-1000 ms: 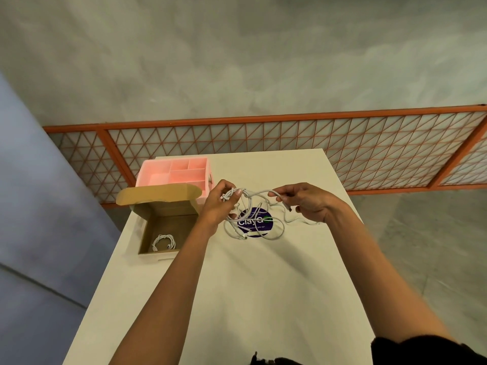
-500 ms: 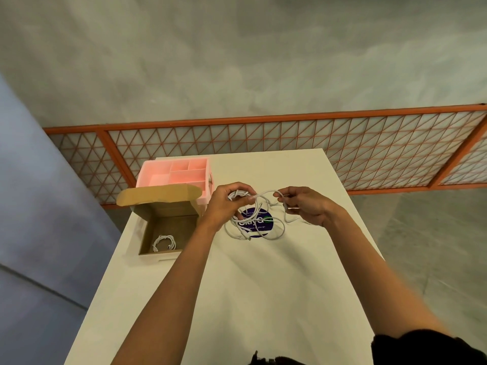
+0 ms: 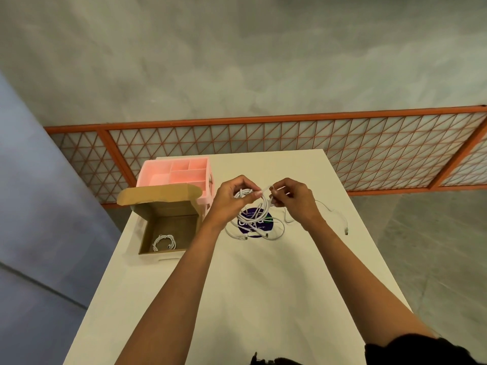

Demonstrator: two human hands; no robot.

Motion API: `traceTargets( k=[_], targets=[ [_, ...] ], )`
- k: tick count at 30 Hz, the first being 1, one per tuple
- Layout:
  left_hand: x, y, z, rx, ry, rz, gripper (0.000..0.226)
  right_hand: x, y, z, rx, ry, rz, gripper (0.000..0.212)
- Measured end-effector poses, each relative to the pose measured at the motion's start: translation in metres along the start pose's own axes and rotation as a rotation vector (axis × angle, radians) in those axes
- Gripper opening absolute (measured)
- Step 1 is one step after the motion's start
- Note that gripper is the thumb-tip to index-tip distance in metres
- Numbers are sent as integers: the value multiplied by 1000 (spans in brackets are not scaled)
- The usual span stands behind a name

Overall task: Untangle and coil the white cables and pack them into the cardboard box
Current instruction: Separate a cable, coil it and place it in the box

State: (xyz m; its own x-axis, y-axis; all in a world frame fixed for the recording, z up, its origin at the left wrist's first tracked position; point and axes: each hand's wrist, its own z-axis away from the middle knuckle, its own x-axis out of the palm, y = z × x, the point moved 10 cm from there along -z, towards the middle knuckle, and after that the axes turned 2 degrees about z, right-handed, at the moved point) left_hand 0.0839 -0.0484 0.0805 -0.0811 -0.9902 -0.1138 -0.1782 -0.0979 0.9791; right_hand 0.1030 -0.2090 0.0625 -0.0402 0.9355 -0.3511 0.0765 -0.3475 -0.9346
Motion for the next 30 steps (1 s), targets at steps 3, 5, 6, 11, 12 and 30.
traceTargets(
  k=[3, 5, 6, 11, 12, 30],
  targets=[
    [0, 4, -2, 36, 8, -30, 13, 11, 8, 7, 141, -18, -272, 7],
    [1, 3, -2, 40, 8, -48, 13, 17, 13, 10, 239, -36, -371, 9],
    [0, 3, -2, 45, 10, -62, 13, 21, 14, 11, 276, -54, -396, 9],
    [-2, 4, -4, 85, 23, -160, 16, 41, 8, 18, 353, -259, -435, 10],
    [-3, 4, -4, 87, 30, -177, 15, 42, 5, 20, 358, -298, -430, 14],
    [-7, -4, -12, 113, 78, -472, 11, 35, -28, 14, 104, -411, 245, 26]
  ],
)
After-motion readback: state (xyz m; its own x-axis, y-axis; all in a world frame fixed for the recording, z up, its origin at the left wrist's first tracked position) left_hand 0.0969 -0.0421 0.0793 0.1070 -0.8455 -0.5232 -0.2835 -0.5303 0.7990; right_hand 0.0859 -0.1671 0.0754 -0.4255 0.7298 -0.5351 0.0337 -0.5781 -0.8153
